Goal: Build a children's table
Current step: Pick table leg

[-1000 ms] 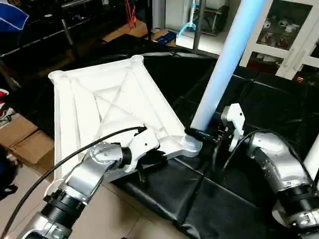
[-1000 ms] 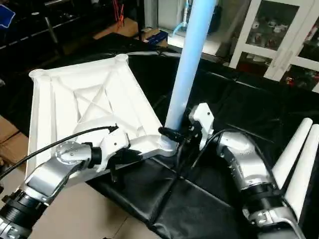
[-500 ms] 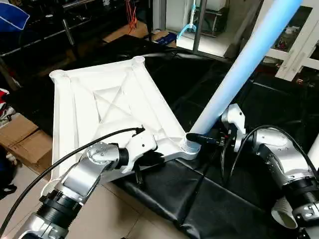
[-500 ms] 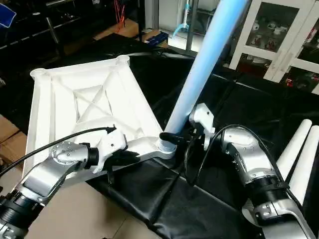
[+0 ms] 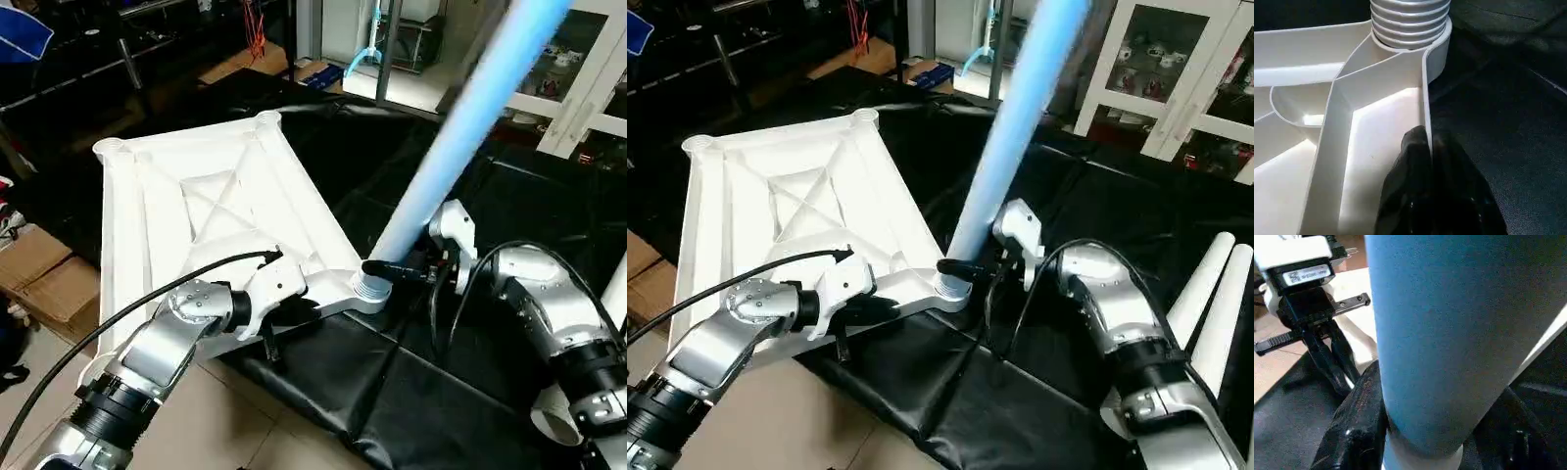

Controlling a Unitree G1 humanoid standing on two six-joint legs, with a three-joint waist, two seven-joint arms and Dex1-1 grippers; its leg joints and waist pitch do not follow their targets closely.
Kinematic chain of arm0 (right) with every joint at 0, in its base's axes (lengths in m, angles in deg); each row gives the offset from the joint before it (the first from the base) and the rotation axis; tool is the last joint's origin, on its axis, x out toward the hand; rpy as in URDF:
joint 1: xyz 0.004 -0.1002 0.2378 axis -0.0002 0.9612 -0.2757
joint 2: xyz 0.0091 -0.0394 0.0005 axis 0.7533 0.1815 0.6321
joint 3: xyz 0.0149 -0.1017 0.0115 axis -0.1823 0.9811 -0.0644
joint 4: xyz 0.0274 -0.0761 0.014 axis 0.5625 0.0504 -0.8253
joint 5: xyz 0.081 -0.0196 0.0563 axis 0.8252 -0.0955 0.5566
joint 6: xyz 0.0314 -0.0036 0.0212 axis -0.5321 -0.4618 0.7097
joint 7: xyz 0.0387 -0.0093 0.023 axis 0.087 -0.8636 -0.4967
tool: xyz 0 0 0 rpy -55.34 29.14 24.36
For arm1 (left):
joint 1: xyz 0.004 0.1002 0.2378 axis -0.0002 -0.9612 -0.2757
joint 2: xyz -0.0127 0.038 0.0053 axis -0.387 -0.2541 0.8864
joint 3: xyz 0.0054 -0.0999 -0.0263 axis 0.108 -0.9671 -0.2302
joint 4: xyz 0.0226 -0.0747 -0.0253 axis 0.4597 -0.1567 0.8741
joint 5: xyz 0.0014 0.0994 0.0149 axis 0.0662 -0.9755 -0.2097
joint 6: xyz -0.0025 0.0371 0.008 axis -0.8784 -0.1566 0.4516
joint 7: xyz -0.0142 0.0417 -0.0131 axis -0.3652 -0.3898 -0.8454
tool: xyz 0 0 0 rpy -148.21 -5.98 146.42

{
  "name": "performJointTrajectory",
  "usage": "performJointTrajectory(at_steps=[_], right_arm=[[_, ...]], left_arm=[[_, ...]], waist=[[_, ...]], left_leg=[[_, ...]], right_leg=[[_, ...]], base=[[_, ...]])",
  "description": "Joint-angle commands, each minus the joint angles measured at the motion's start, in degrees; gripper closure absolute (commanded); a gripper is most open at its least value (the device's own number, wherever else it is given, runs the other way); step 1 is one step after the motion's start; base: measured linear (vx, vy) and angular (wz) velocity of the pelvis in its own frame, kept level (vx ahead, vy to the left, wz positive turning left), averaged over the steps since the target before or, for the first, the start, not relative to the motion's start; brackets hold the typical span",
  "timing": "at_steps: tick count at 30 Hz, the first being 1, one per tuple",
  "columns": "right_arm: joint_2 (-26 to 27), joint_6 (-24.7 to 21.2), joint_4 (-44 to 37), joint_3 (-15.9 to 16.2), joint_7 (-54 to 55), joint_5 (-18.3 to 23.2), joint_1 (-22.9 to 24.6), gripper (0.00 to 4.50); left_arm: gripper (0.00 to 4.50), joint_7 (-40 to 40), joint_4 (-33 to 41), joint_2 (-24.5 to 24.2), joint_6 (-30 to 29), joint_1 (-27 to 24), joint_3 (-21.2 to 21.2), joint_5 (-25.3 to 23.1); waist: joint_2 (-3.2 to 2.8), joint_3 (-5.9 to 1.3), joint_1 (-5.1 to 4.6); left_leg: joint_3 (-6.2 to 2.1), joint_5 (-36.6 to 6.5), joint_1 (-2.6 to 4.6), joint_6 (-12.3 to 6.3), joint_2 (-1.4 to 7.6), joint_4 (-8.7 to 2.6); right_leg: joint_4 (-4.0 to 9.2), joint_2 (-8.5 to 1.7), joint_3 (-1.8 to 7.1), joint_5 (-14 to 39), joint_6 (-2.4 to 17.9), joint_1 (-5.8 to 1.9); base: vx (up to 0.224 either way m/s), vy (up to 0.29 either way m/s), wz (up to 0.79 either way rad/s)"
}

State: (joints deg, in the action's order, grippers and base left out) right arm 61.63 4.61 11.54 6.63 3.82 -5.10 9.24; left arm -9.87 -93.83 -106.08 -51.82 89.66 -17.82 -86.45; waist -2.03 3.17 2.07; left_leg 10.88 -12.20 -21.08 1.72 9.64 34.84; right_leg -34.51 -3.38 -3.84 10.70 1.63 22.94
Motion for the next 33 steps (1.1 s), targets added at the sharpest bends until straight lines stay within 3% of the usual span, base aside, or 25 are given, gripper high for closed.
performJointTrajectory(at_steps=[1,2,5,6,8,11,12,17,23,27,28,30,31,33], right_arm=[[-1.63,-3.16,3.93,-0.14,1.72,-3.22,0.5,2.66],[-1.73,-4.24,3.94,-0.39,0.97,-2.56,-0.51,2.66],[-2.57,-6.22,3.99,-0.33,-1.64,-1.77,-2.64,2.66],[-2.66,-6.3,3.93,-0.32,-1.74,-1.81,-2.81,2.66],[-2.94,-7.17,3.38,-0.48,-2.24,-1.57,-3.37,2.66],[-3.14,-8.51,2.47,-0.97,-2.75,-1.03,-4.11,2.66],[-3.15,-9.39,1.6,-1.47,-2.92,-0.3,-4.29,2.66],[-2.74,-13.33,-2.67,-4.36,-3.08,3.82,-4.48,2.66],[-3.97,-16.82,-8.97,-7.82,-2.42,7.3,-2.44,2.66],[-4.11,-17.17,-10.68,-8.24,-1.69,7.49,-1.17,2.66],[-4.12,-17.38,-11.33,-8.37,-1.48,7.52,-0.64,2.66],[-4.49,-18.36,-13.01,-8.05,-1.73,7.3,0.86,2.66],[-5.28,-19.29,-14.58,-7.23,-2.42,6.71,2.34,2.66],[-6.35,-19.94,-15.99,-6.18,-3.16,5.76,3.63,2.66]], left_arm=[[4.5,-3.67,6.36,0.05,1.49,0.44,0.83,2.15],[4.5,-3.64,6.48,0.03,1.5,0.27,1.12,1.88],[4.5,-3.51,6.98,0.13,1.3,-0.15,1.53,1.67],[4.5,-3.49,7.05,0.17,1.24,-0.18,1.5,1.73],[4.5,-3.42,7.35,0.17,1.09,-0.33,1.56,1.71],[4.5,-3.38,7.68,0.1,0.95,-0.45,1.65,1.64],[4.5,-3.32,7.92,0.07,0.89,-0.51,1.69,1.58],[4.5,-2.76,8.48,-0.18,1.43,-0.63,2.35,0.57],[4.5,-2.26,7.16,0.2,2.58,0.29,2.87,-0.48],[4.5,-2.42,6.51,0.27,2.86,0.87,2.71,-0.45],[4.5,-2.5,6.32,0.25,2.97,1.01,2.73,-0.48],[4.5,-2.72,6.01,0.19,3.19,1.23,2.87,-0.55],[4.5,-2.92,5.88,0.12,3.45,1.39,3.06,-0.64],[4.5,-3.18,5.73,0.11,3.74,1.54,3.25,-0.68]], waist=[[0.57,-3.67,0.24],[0.93,-3.68,0.21],[1.02,-3.64,0.4],[0.91,-3.65,0.48],[1.4,-3.46,0.63],[1.34,-3.29,0.82],[1.86,-3.11,0.8],[1.73,-2.99,1.22],[1.53,-3.13,1.76],[1.44,-3.07,1.94],[0.81,-3.11,1.94],[1.02,-3.08,1.81],[0.39,-3.11,1.95],[0.54,-3.21,2.0]], left_leg=[[-1.67,-2.17,0.43,-8.07,3.95,-3.57],[-1.61,-1.61,0.37,-8.45,3.92,-3.53],[-1.6,-0.88,0.35,-9.01,4.02,-3.41],[-1.62,-0.71,0.34,-8.99,4.05,-3.37],[-1.48,-0.98,0.42,-8.68,4.06,-3.36],[-1.51,-1.77,0.48,-8.07,4.09,-3.42],[-1.4,-2.44,0.5,-7.74,4.1,-3.49],[-1.3,-2.07,0.73,-6.89,4.21,-3.53],[-1.15,0.24,0.81,-7.81,4.16,-3.28],[-1.23,-1.6,0.68,-6.82,4.15,-3.42],[-1.32,-2.02,0.74,-6.28,4.1,-3.4],[-1.32,-2.74,0.69,-5.78,4.07,-3.46],[-1.39,-2.72,0.73,-5.62,4.08,-3.39],[-1.4,-2.43,0.76,-5.64,4.11,-3.34]], right_leg=[[2.82,-5.1,3.04,2.46,16.06,-3.11],[2.73,-5.09,3.03,1.75,16.2,-3.13],[2.57,-5.13,3.0,1.46,16.6,-3.07],[2.51,-5.15,3.01,1.35,16.62,-3.07],[2.54,-5.11,3.06,1.6,16.74,-2.93],[2.6,-5.18,3.12,2.92,16.6,-2.89],[2.79,-5.17,3.17,3.91,16.35,-2.82],[2.62,-5.11,3.27,4.2,15.92,-2.66],[2.19,-4.99,3.31,0.35,16.04,-2.6],[2.52,-5.2,3.29,2.43,15.67,-2.76],[2.52,-5.16,3.27,2.86,15.74,-2.73],[2.63,-5.05,3.27,3.11,15.66,-2.82],[2.57,-5.1,3.31,2.6,15.58,-2.82],[2.47,-4.97,3.28,1.42,15.55,-2.92]], base=[[0.0,0.0,0.0],[0.0,0.0,0.0],[0.0,0.0,0.0],[0.0,0.0,0.0],[0.0,0.0,0.0],[0.0,0.0,0.0],[0.0,0.0,0.0],[0.0,0.0,0.0],[0.0,0.0,0.0],[0.0,0.0,0.0],[0.0,0.0,0.0],[0.0,0.0,0.0],[0.0,0.0,0.0],[0.0,0.0,0.0]])
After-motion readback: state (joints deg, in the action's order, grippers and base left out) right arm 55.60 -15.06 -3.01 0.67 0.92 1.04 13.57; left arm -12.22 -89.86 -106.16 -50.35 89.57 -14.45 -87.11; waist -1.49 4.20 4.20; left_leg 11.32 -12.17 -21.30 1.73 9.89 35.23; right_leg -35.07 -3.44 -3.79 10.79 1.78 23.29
